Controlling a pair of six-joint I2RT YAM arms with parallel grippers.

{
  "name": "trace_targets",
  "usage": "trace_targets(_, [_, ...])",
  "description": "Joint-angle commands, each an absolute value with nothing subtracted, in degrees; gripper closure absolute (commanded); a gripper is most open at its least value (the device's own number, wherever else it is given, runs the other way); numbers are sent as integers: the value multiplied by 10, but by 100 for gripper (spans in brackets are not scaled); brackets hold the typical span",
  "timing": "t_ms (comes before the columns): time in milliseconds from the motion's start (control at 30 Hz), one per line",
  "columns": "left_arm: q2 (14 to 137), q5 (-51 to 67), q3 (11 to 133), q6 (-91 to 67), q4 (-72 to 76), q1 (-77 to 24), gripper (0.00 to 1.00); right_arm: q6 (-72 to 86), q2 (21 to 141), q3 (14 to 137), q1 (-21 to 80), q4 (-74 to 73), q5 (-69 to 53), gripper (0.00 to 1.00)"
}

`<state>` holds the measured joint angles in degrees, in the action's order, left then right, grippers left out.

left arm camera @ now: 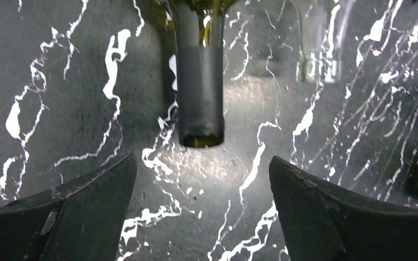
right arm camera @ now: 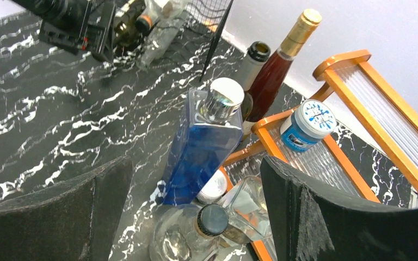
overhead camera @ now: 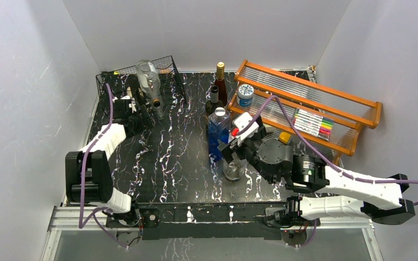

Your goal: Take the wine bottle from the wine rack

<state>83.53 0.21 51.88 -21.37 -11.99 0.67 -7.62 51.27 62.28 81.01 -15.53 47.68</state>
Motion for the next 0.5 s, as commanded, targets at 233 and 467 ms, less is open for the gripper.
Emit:
trace_targets(233, [890, 25, 529, -175, 38, 36, 17, -62, 491, 675, 810, -144, 472, 2])
trace_targets(467, [938, 73, 556, -159, 60, 42, 18, -64, 488, 674, 810, -135, 480, 2])
